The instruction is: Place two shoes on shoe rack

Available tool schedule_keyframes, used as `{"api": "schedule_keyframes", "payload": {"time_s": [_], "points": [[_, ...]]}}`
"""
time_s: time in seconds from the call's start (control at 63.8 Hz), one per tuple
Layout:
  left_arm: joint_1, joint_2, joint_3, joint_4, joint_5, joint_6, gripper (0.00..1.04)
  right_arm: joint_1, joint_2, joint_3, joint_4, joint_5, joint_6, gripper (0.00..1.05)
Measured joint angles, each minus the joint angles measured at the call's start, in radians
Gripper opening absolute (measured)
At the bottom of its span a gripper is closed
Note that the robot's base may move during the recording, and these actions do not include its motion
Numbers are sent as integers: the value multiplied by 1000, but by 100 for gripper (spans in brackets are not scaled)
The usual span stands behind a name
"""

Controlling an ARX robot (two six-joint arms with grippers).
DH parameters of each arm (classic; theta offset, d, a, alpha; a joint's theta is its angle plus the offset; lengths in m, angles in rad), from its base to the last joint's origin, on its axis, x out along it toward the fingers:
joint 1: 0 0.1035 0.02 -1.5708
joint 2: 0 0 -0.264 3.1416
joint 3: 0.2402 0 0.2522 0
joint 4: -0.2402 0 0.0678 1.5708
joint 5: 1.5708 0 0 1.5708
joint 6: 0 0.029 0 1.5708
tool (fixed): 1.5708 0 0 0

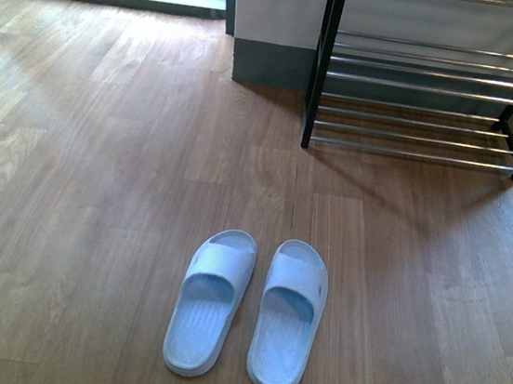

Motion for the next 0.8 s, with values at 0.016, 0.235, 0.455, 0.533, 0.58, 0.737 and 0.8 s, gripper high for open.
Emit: {"api": "schedule_keyframes", "payload": {"time_s": [0.016,0.235,0.455,0.533,0.58,0.737,0.8], "points": [[0,0,0,0,0,0,95,37,40,3,29,21,4,96],[0,0,0,0,0,0,95,388,733,105,511,280,34,96],[0,0,0,0,0,0,95,537,1548,381,704,387,132,96],[0,0,0,0,0,0,95,575,1801,500,692,433,160,96],[0,0,0,0,0,0,95,591,1919,568,671,457,174,96],[0,0,0,0,0,0,95,605,2202,775,591,537,227,96],[0,0,0,0,0,0,95,602,2274,839,568,558,237,96]]}}
